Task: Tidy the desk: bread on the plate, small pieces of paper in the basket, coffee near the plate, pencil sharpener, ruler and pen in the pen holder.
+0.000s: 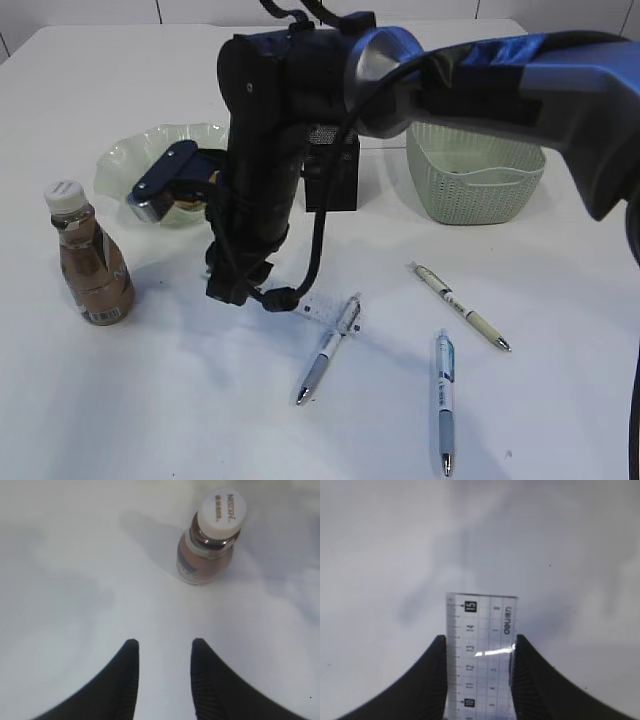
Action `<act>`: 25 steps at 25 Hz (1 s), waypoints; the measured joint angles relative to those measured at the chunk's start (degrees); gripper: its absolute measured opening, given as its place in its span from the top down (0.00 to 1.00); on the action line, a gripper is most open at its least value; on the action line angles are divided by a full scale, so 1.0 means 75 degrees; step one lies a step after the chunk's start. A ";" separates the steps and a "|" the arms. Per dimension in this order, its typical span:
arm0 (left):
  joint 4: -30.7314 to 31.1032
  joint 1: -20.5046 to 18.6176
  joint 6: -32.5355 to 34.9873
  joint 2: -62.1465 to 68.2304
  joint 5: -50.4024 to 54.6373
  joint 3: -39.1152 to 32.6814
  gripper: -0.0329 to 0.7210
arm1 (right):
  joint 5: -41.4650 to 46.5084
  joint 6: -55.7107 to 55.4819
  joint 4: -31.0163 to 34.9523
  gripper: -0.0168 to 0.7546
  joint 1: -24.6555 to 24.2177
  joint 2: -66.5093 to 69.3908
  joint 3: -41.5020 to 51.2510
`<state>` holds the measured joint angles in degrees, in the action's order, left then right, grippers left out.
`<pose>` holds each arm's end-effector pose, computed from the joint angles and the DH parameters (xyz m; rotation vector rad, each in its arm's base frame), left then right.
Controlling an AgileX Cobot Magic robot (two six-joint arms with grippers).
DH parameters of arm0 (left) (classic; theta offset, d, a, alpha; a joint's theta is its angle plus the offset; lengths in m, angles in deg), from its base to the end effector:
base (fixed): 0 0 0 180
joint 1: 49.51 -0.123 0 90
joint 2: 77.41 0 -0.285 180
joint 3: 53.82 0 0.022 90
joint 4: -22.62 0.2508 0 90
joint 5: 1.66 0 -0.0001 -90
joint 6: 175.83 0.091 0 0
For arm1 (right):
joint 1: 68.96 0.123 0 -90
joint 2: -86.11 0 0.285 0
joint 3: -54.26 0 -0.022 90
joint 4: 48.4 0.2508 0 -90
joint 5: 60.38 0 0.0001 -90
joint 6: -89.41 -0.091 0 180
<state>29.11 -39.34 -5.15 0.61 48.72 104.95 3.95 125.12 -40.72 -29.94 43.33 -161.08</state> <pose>0.2356 -0.0342 0.3051 0.0825 2.6008 0.0176 0.3667 0.3113 0.1988 -1.7086 2.3415 0.1956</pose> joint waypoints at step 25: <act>0.0000 0.0000 0.0000 0.0000 -0.0028 0.0000 0.64 | -0.1787 -0.1363 0.0000 0.59 0.0000 0.0035 -0.1097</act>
<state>29.11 -39.34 -5.15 0.61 48.51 104.95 -9.46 114.89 -40.72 -29.94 43.59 -169.31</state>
